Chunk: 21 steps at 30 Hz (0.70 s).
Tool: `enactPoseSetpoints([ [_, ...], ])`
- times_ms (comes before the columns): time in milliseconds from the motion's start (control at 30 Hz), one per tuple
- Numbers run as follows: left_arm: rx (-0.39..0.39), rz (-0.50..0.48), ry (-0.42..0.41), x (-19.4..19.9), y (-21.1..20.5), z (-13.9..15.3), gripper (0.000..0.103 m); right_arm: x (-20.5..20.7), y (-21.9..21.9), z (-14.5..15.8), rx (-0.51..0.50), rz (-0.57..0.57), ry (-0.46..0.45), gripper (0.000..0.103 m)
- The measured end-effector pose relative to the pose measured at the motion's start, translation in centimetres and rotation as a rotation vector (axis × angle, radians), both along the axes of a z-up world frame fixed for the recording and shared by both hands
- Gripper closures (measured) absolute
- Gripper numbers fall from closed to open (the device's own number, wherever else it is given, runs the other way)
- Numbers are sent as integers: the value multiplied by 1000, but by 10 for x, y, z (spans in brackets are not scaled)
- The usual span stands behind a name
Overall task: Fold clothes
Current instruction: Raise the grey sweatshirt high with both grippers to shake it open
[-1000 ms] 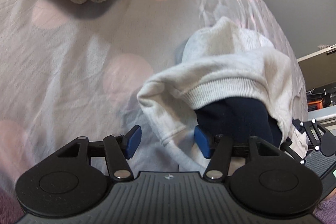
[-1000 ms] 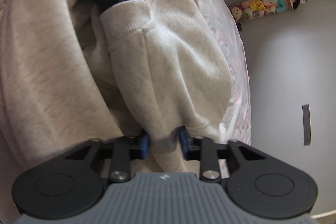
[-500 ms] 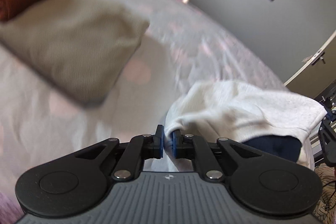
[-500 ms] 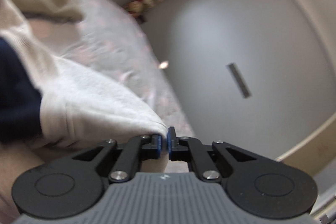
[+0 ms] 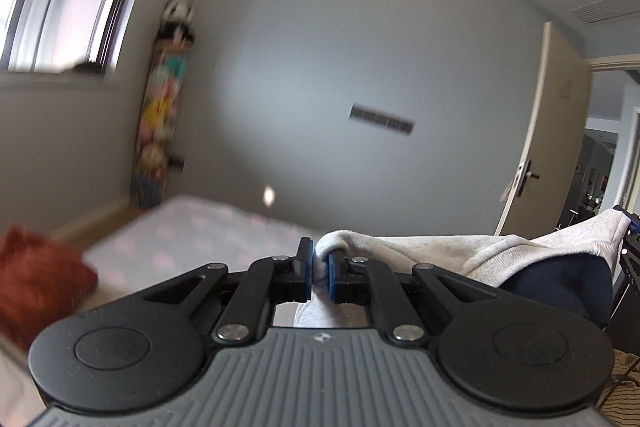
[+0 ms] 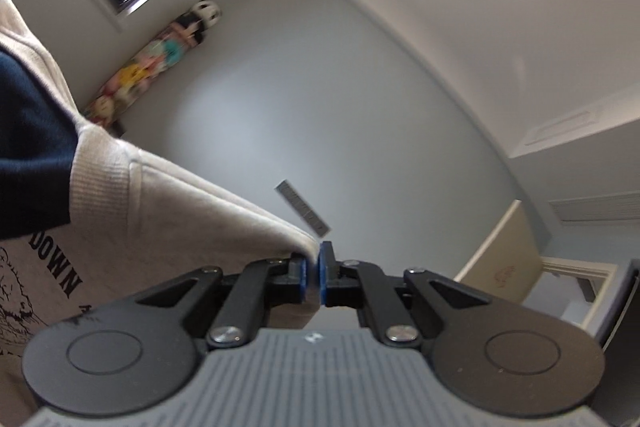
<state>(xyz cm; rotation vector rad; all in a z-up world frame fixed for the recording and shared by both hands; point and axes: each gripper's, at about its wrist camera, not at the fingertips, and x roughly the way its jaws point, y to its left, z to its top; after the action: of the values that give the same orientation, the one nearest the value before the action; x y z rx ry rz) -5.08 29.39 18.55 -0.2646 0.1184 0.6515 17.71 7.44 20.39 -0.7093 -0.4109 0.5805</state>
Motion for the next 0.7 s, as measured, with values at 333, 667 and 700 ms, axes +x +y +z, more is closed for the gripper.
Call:
enactPoseSetpoints([
  [333,264,-14,-144,-26,-67,120,97,-59,-73,103,218,16,-71,97],
  [667,350,-21,-134,-23,-85,127,97,-82,-98,123,292,72,-39,96],
  [700,346,-23,-118,-20,-82,122,97,-80,-96,119,283,72,-27,96],
])
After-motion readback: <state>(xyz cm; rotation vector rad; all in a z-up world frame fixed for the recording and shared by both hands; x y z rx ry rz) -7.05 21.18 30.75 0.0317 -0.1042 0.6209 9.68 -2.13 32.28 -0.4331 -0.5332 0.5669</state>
